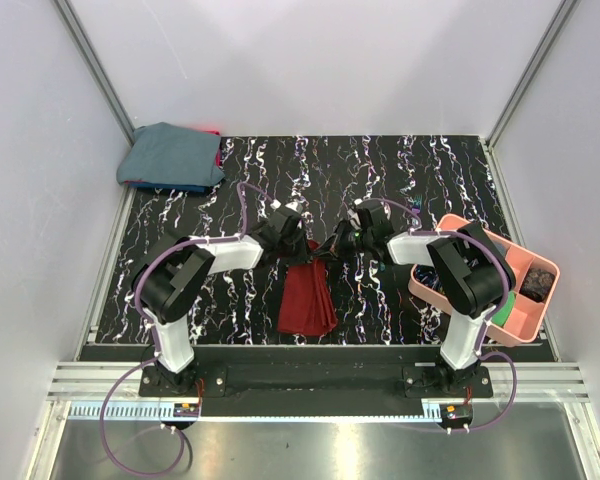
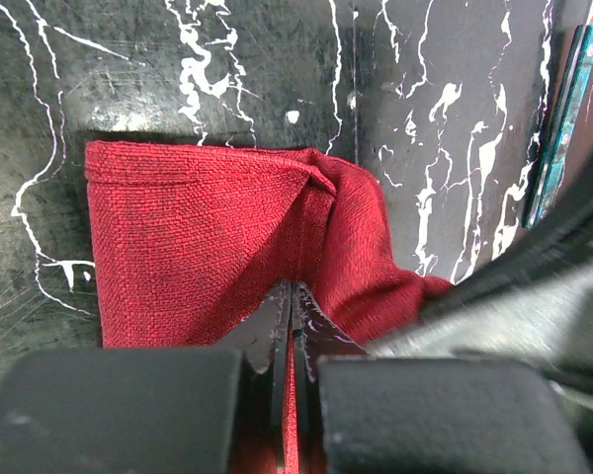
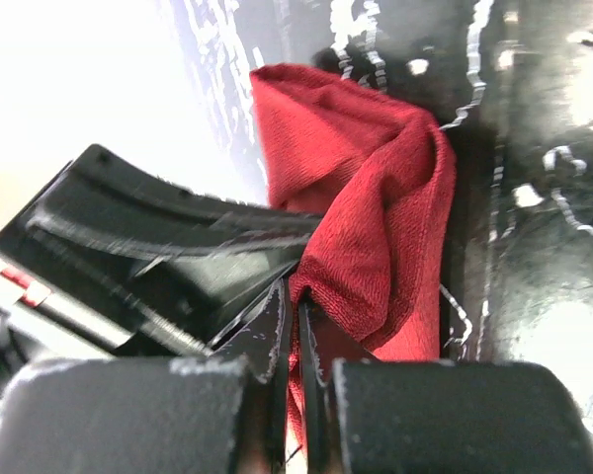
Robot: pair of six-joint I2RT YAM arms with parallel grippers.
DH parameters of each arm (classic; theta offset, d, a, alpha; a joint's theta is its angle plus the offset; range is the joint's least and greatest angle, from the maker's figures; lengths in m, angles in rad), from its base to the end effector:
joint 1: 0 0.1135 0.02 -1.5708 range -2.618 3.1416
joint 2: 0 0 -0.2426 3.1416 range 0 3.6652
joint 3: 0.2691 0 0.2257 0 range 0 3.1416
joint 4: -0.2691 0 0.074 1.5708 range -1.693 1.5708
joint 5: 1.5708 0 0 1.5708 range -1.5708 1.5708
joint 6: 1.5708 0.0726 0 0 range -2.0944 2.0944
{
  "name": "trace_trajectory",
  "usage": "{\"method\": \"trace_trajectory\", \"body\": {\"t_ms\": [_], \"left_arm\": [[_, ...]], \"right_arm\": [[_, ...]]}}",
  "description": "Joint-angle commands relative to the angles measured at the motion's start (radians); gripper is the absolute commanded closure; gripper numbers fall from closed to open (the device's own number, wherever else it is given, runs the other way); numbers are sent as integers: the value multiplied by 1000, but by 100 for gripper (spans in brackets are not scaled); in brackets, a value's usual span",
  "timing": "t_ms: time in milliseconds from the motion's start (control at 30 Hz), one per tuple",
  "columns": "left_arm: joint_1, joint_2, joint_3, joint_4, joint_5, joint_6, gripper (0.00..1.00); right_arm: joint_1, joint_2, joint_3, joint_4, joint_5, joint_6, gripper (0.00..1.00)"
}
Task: Fold the napkin into a case and place the utensils inside
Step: Fold the 2/3-rectangle-folded napkin into the folded-napkin.
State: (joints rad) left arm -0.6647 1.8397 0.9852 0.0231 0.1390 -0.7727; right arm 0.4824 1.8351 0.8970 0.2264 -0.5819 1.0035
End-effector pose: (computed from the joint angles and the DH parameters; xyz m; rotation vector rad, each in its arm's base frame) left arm 0.2857 -0.2367 0.1149 -0.0692 2.5609 -0.7876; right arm 0.3025 0.2035 0.1198 0.3188 2.5528 1.3519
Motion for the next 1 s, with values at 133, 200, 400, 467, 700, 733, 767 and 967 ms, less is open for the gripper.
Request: {"method": "trace_trajectory", "body": {"t_ms": [133, 200, 400, 467, 700, 733, 767, 967], "left_arm": [[-6, -111, -3, -118, 5, 19, 97], [-3, -135, 15, -164, -1, 21, 95], [14, -235, -2, -276, -64, 53, 92], [20, -231, -13, -282, -64, 62, 94], [20, -157, -103, -171, -35, 43, 98], [19, -145, -112, -155, -36, 38, 98], [16, -139, -120, -138, -36, 35, 98], [-15, -92, -151, -51, -4, 9, 98]], "right_arm": [[5, 9, -18, 122, 93, 92, 100], [5, 6, -18, 111, 97, 92, 100], [5, 3, -10, 83, 108, 86, 100], [5, 3, -9, 80, 109, 89, 100], [5, -17, 5, 45, 134, 124, 100], [7, -14, 6, 45, 134, 145, 100], [12, -13, 11, 42, 143, 159, 100], [42, -16, 23, 39, 212, 297, 100]]}}
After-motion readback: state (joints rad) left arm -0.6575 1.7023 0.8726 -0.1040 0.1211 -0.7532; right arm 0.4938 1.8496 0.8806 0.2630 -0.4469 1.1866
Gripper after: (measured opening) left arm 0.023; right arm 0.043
